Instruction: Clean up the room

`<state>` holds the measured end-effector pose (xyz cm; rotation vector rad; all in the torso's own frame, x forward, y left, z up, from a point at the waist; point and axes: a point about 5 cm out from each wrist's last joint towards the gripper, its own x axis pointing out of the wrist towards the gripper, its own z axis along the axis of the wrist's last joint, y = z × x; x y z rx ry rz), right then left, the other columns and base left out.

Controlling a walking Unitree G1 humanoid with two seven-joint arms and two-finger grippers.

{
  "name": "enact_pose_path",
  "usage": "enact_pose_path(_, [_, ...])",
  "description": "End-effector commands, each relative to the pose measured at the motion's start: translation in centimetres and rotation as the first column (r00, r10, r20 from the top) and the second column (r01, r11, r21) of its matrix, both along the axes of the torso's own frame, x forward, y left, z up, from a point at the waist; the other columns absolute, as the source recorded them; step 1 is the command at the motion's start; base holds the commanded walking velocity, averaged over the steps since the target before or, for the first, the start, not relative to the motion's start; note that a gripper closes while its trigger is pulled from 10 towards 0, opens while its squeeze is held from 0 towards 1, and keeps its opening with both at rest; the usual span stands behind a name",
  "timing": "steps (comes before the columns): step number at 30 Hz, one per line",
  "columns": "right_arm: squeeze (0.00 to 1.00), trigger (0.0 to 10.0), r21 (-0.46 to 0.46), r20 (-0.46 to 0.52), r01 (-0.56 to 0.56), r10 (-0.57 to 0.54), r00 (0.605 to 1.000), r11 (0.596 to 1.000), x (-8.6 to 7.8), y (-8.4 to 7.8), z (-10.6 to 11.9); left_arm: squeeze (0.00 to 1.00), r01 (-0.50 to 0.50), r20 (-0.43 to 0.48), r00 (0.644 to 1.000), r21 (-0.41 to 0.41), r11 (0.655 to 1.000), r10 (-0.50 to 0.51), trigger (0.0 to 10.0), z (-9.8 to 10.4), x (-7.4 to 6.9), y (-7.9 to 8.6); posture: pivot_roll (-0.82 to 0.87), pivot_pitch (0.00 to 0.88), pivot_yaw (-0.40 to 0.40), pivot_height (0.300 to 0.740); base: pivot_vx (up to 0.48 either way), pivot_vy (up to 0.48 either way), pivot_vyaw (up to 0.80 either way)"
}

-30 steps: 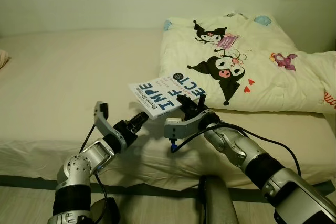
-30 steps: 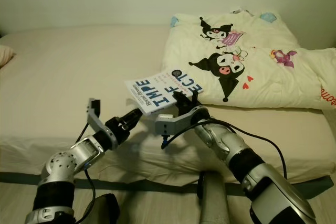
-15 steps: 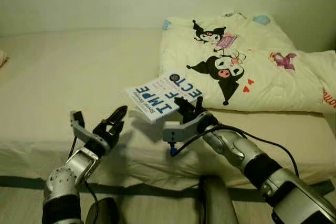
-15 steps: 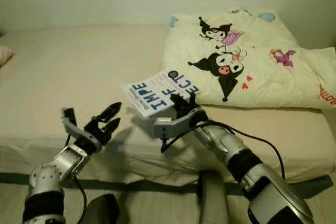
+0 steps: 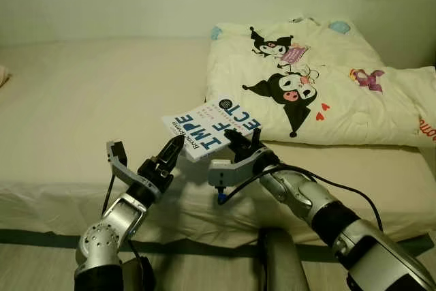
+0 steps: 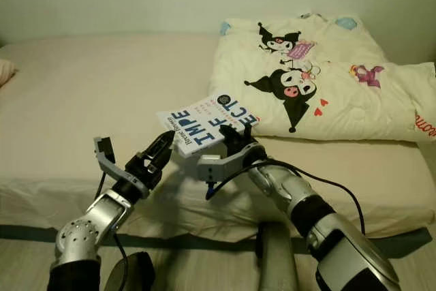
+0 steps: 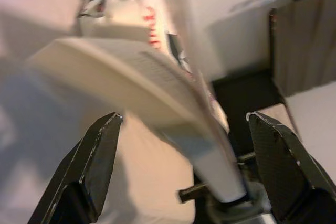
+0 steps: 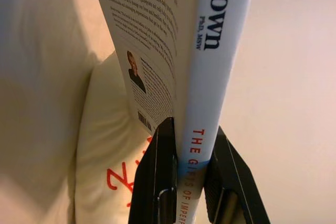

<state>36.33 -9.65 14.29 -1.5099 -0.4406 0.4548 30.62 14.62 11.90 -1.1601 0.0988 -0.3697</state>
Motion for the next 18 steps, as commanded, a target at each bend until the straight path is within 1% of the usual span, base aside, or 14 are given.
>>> enact_pose_path(1, [0.00, 10.0, 0.035, 0.046, -0.028, 0.026, 0.999, 0.999, 0.2, 0.8, 1.2, 0.00, -0.031, -0.052, 0.998, 0.002, 1.000, 0.031, 10.0, -1.1, -0.2, 0.0, -0.09, 0.150, 0.084, 0.505, 0.000, 0.000, 0.00])
enact_pose_path(4, [0.00, 10.0, 0.037, 0.049, -0.033, 0.031, 0.998, 0.999, 0.2, 0.9, 1.3, 0.00, -0.064, -0.070, 0.996, 0.000, 0.998, 0.063, 10.0, -1.5, 0.0, 0.4, -0.09, 0.148, 0.081, 0.505, 0.000, 0.000, 0.00])
enact_pose_path(6, [0.00, 10.0, 0.037, 0.049, -0.033, 0.032, 0.998, 0.999, 0.2, 0.9, 1.3, 0.00, -0.068, -0.071, 0.995, 0.001, 0.998, 0.068, 10.0, -1.5, 0.0, 0.4, -0.09, 0.148, 0.081, 0.505, 0.000, 0.000, 0.00])
enact_pose_path(10, [0.00, 10.0, 0.031, 0.041, -0.046, 0.045, 0.998, 0.998, 0.0, 1.4, 0.8, 0.00, -0.066, -0.049, 0.997, -0.021, 0.998, 0.065, 10.0, -1.0, 0.3, 0.1, -0.09, 0.148, 0.078, 0.505, 0.000, 0.000, 0.00])
enact_pose_path(16, [0.00, 10.0, 0.030, 0.029, -0.063, 0.062, 0.998, 0.998, -0.2, 2.0, 0.4, 0.00, -0.077, -0.041, 0.996, -0.045, 0.996, 0.075, 10.0, -0.7, 0.7, -0.4, -0.09, 0.148, 0.078, 0.505, 0.000, 0.000, 0.00])
enact_pose_path(17, [0.00, 10.0, 0.029, 0.028, -0.064, 0.063, 0.998, 0.998, -0.2, 2.0, 0.3, 0.00, -0.076, -0.038, 0.997, -0.054, 0.996, 0.074, 9.5, -0.6, 0.7, -0.5, -0.09, 0.145, 0.076, 0.505, 0.000, 0.000, 0.00])
enact_pose_path(18, [0.00, 10.0, 0.029, 0.028, -0.064, 0.063, 0.998, 0.998, -0.2, 2.0, 0.3, 0.00, -0.076, -0.038, 0.997, -0.054, 0.996, 0.074, 9.5, -0.6, 0.7, -0.5, -0.09, 0.145, 0.076, 0.505, 0.000, 0.000, 0.00])
